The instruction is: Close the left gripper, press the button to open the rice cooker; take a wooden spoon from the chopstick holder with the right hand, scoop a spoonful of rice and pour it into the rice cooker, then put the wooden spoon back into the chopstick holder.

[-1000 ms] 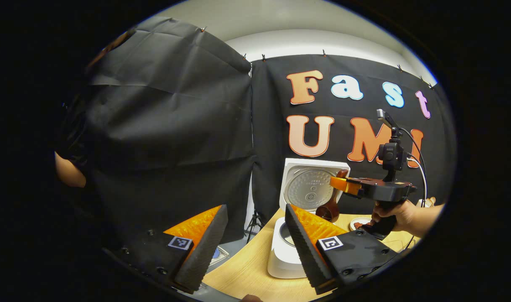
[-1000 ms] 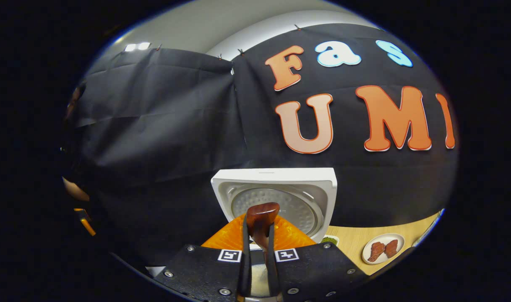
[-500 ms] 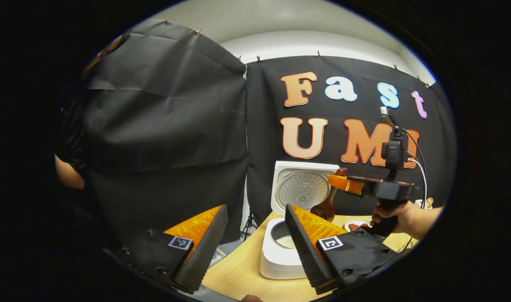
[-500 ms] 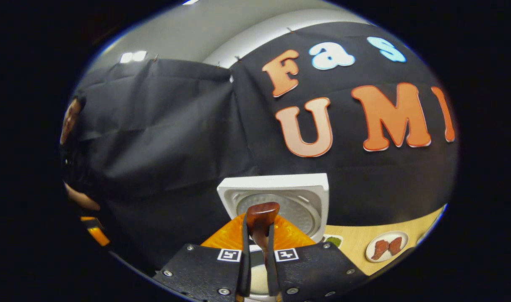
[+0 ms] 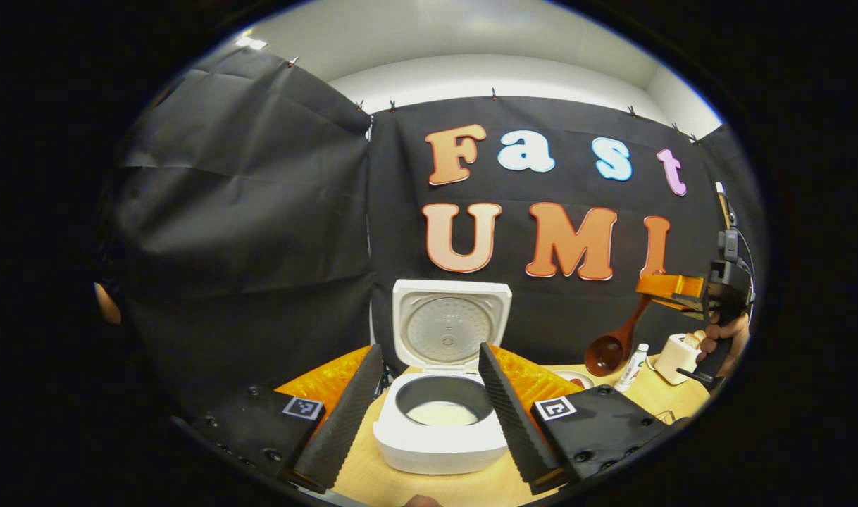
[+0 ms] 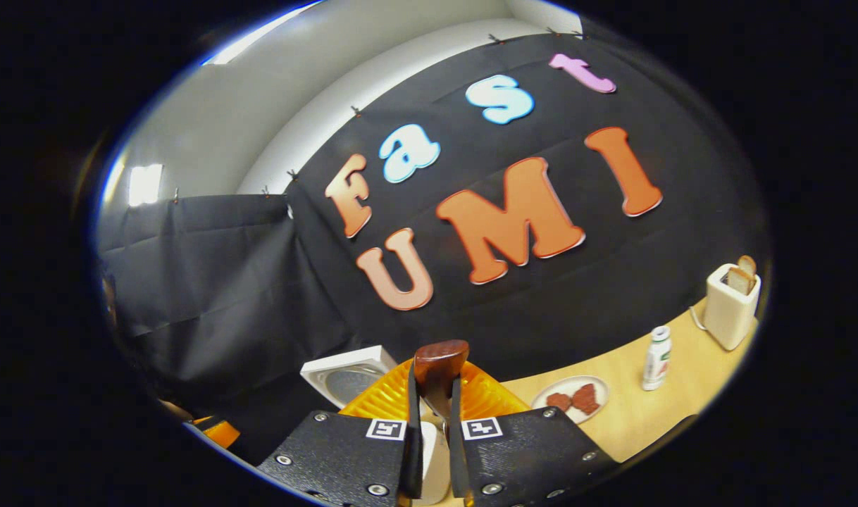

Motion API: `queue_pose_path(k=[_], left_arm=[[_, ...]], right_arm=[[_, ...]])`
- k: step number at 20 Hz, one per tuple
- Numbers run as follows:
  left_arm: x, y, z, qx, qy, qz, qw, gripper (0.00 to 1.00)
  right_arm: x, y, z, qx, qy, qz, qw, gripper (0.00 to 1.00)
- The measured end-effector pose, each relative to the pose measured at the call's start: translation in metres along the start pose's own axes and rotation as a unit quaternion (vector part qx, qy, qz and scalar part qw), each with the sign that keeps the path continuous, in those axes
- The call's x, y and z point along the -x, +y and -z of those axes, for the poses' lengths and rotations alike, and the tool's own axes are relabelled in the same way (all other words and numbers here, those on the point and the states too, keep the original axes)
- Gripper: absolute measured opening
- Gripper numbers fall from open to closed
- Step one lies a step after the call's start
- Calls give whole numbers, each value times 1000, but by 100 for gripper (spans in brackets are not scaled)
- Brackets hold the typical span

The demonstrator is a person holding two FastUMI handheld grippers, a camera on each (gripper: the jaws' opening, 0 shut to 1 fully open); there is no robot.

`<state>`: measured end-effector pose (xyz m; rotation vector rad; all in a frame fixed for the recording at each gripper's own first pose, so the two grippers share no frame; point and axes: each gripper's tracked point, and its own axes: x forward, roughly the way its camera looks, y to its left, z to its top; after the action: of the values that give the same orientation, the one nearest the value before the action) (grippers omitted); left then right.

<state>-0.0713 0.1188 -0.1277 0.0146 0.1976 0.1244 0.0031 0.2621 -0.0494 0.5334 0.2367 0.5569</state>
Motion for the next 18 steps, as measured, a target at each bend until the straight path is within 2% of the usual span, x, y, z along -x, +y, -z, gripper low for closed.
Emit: queue_pose_path(k=[5, 8, 11, 18], left_arm=[[3, -60, -3, -1, 8, 40, 999, 94], [4, -89, -5, -2, 12, 52, 999, 94], [5, -112, -6, -5, 16, 58, 998, 94], [11, -145, -16, -24, 9, 54, 998, 93]], right_arm=[[63, -130, 2, -9, 12, 114, 993, 15], [101, -182, 19, -25, 25, 160, 986, 15], [122, -216, 39, -48, 46, 177, 982, 15], [128, -252, 99, -86, 80, 183, 976, 16]])
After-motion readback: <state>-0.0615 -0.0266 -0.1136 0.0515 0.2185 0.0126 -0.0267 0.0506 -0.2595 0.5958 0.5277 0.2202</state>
